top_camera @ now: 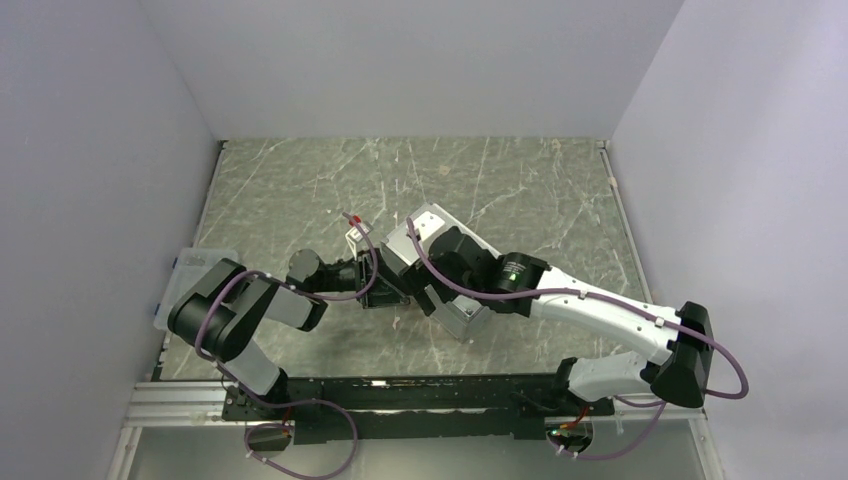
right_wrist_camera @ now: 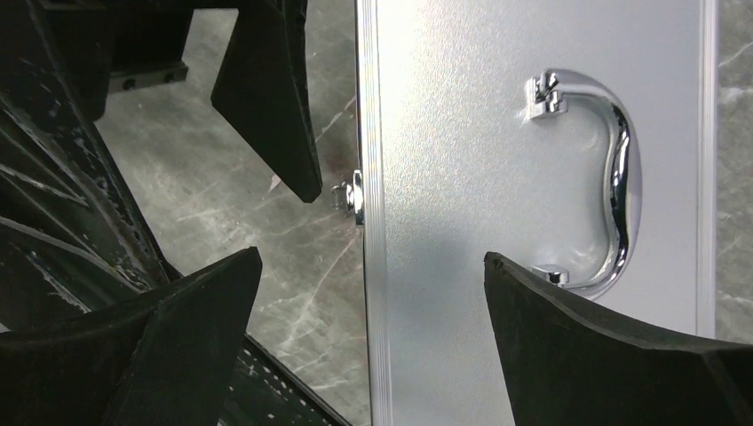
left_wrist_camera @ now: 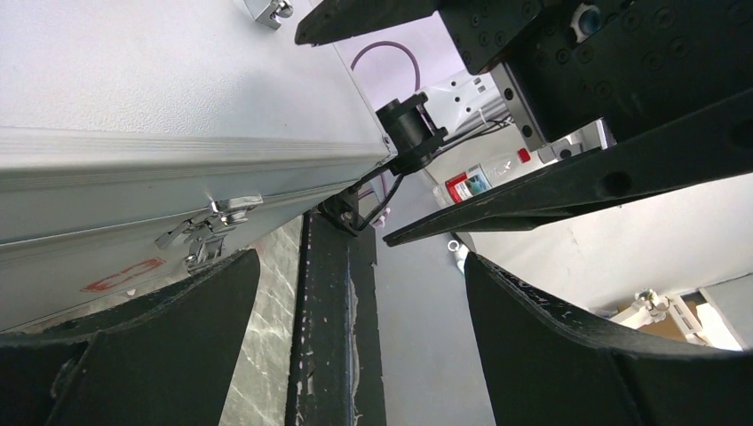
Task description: Organize the medicine kit
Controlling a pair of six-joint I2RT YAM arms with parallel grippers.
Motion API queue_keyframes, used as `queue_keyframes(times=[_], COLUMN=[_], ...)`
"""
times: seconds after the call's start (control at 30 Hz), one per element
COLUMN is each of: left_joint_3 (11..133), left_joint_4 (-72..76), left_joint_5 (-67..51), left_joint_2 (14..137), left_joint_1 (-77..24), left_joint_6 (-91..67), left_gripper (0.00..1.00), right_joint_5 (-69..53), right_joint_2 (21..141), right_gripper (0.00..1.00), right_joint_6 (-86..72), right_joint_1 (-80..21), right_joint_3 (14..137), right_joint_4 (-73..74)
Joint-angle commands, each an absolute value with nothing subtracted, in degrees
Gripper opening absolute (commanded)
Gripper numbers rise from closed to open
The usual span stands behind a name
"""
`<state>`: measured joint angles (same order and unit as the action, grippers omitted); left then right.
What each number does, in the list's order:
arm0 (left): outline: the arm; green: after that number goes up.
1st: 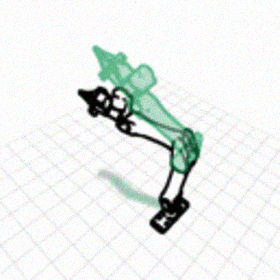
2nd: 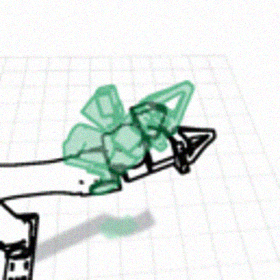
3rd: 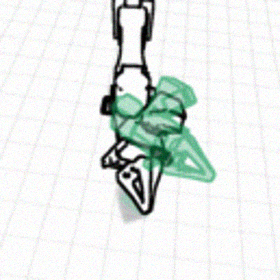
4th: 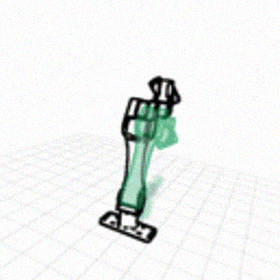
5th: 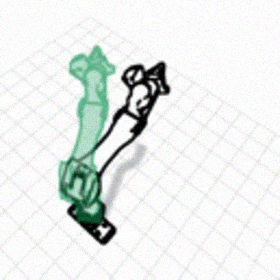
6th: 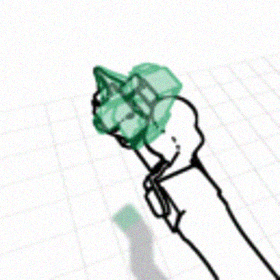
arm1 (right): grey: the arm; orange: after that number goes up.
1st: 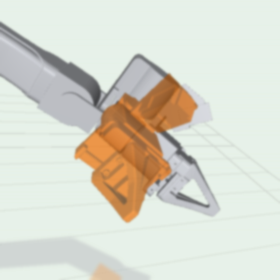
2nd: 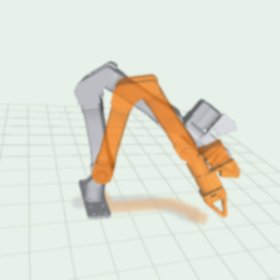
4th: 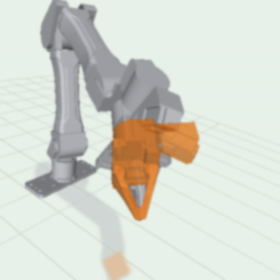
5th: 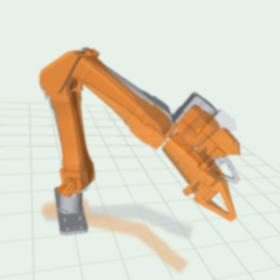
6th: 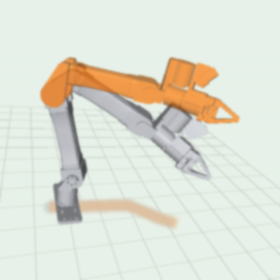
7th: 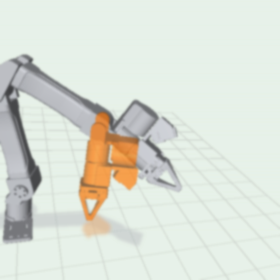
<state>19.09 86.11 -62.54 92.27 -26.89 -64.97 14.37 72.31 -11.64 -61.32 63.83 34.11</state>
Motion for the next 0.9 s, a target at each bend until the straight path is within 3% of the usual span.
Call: queue_keyframes(times=[0.0,0.53,0.87], left_joint_3=[19.51,14.52,20.50], left_joint_4=[90.35,93.08,95.21], left_joint_5=[-62.28,-57.44,-56.15], left_joint_2=[91.88,96.49,104.98], left_joint_1=[-27.16,-27.42,-27.50], left_joint_6=[-64.61,-64.02,-65.03], left_gripper=[0.92,0.94,0.96], right_joint_5=[13.03,16.85,17.08], right_joint_2=[71.77,70.12,68.67], right_gripper=[1.00,1.00,1.00], right_joint_6=[-10.13,-8.69,-10.13], right_joint_1=[-61.70,-61.66,-61.66], right_joint_3=[62.22,58.67,58.22], right_joint_4=[34.55,32.60,33.20])
